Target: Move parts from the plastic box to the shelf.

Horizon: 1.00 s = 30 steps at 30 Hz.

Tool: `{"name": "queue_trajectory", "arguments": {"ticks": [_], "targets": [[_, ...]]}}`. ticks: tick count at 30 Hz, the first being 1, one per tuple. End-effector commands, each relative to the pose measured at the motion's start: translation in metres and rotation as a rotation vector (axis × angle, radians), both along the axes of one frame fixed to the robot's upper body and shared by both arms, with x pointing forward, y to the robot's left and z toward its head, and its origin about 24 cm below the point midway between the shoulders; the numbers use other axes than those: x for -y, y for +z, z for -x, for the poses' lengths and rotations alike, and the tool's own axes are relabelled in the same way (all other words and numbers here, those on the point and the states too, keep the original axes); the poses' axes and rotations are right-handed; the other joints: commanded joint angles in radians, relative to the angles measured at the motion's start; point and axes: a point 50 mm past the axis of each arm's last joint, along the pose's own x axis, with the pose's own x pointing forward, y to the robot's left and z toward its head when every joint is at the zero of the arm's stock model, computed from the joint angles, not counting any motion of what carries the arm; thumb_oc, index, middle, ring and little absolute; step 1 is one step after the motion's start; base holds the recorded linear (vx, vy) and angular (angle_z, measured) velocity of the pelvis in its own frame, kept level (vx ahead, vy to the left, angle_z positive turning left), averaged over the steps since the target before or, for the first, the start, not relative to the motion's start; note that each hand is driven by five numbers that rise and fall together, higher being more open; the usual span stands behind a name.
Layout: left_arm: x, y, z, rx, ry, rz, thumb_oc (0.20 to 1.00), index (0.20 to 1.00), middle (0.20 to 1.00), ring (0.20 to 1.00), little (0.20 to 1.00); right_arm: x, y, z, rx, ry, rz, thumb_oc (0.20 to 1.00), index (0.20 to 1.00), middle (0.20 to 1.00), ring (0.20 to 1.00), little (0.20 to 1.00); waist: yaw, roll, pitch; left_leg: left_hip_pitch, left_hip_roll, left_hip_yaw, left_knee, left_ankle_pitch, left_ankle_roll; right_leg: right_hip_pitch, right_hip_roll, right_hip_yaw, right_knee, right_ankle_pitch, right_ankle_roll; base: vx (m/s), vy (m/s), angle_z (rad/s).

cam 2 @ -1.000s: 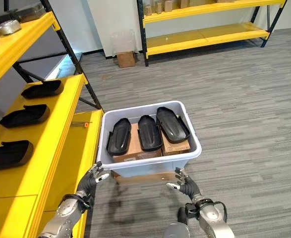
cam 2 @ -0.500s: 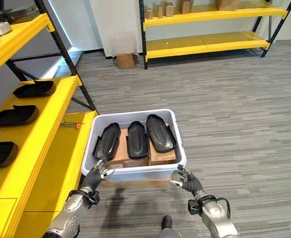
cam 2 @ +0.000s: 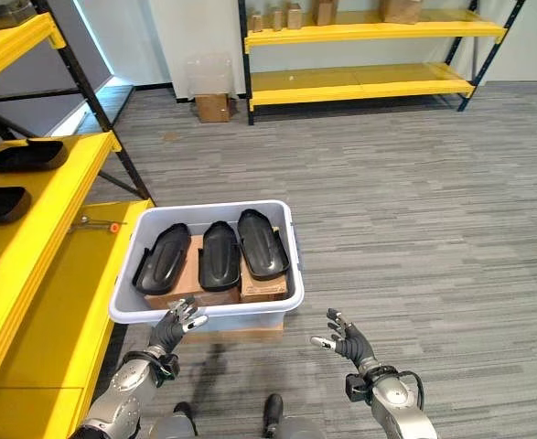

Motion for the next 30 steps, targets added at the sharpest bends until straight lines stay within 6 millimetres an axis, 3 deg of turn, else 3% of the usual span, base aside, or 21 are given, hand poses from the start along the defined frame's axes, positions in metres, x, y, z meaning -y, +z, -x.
{"name": "queue_trajectory", "arguments": {"ticks": [1, 8, 14, 18, 21, 24, 27, 30], "targets": [[-0.002, 0.033, -0.018, 0.178, -0.006, 0.028, 1.000, 1.000, 1.000, 1.000, 1.000, -0.007, 0.023, -0.014, 0.142, 0.043, -0.019, 1.000, 1.000, 1.000, 1.000, 1.000, 0.006, 0.026, -0.016, 0.041, -0.100, 0.012, 0.092, -0.091, 0.026, 0.084, -0.251, 0.090, -0.005, 0.083, 0.168, 0.22, 0.361, -0.35], [-0.010, 0.035, -0.020, 0.186, 0.009, 0.004, 1.000, 1.000, 1.000, 1.000, 1.000, -0.019, 0.018, -0.013, 0.122, 0.055, -0.053, 1.000, 1.000, 1.000, 1.000, 1.000, 0.011, 0.004, -0.036, 0.047, -0.155, 0.078, 0.091, -0.133, 0.052, 0.040, -0.313, 0.103, -0.006, 0.147, 0.208, 0.10, 0.177, -0.20], [-0.015, 0.034, -0.017, 0.180, 0.026, -0.001, 1.000, 1.000, 1.000, 1.000, 1.000, -0.017, 0.016, -0.011, 0.117, 0.049, -0.049, 1.000, 1.000, 1.000, 1.000, 1.000, 0.013, -0.010, -0.048, 0.074, -0.165, 0.104, 0.057, -0.132, 0.058, 0.030, -0.318, 0.095, -0.017, 0.172, 0.222, 0.04, 0.027, 0.00], [-0.018, 0.036, -0.016, 0.190, 0.037, 0.002, 1.000, 1.000, 1.000, 1.000, 1.000, -0.015, 0.026, -0.013, 0.164, 0.073, -0.016, 1.000, 1.000, 1.000, 1.000, 1.000, 0.012, -0.018, -0.060, 0.104, -0.154, 0.117, 0.022, -0.114, 0.051, 0.038, -0.309, 0.080, -0.035, 0.167, 0.222, 0.06, -0.017, -0.14], [-0.017, 0.045, -0.020, 0.232, 0.039, 0.006, 1.000, 1.000, 1.000, 1.000, 1.000, -0.009, 0.050, -0.024, 0.284, 0.085, 0.037, 1.000, 1.000, 1.000, 1.000, 1.000, 0.007, -0.015, -0.060, 0.112, -0.140, 0.122, 0.012, -0.097, 0.040, 0.045, -0.297, 0.075, -0.045, 0.157, 0.218, 0.03, -0.034, -0.18], [-0.011, 0.064, -0.031, 0.321, 0.002, 0.025, 1.000, 1.000, 1.000, 1.000, 1.000, 0.000, 0.096, -0.049, 0.505, 0.077, 0.120, 1.000, 1.000, 1.000, 1.000, 1.000, 0.006, -0.006, -0.055, 0.112, -0.128, 0.127, -0.007, -0.077, 0.029, 0.041, -0.285, 0.069, -0.059, 0.153, 0.216, 0.02, -0.031, -0.03], [-0.004, 0.084, -0.042, 0.410, -0.025, 0.043, 1.000, 1.000, 1.000, 1.000, 1.000, -0.007, 0.130, -0.070, 0.662, 0.095, 0.143, 1.000, 1.000, 1.000, 1.000, 1.000, 0.012, -0.001, -0.029, 0.081, -0.123, 0.120, -0.011, -0.067, 0.023, 0.015, -0.283, 0.069, -0.065, 0.157, 0.215, -0.10, -0.030, 0.04], [0.011, 0.109, -0.056, 0.513, -0.062, 0.094, 1.000, 1.000, 1.000, 1.000, 1.000, -0.027, 0.168, -0.101, 0.830, 0.121, 0.157, 1.000, 1.000, 1.000, 1.000, 1.000, 0.029, 0.012, 0.019, 0.017, -0.115, 0.107, -0.008, -0.047, 0.010, -0.037, -0.289, 0.068, -0.069, 0.173, 0.214, -0.18, -0.020, 0.07]]}}
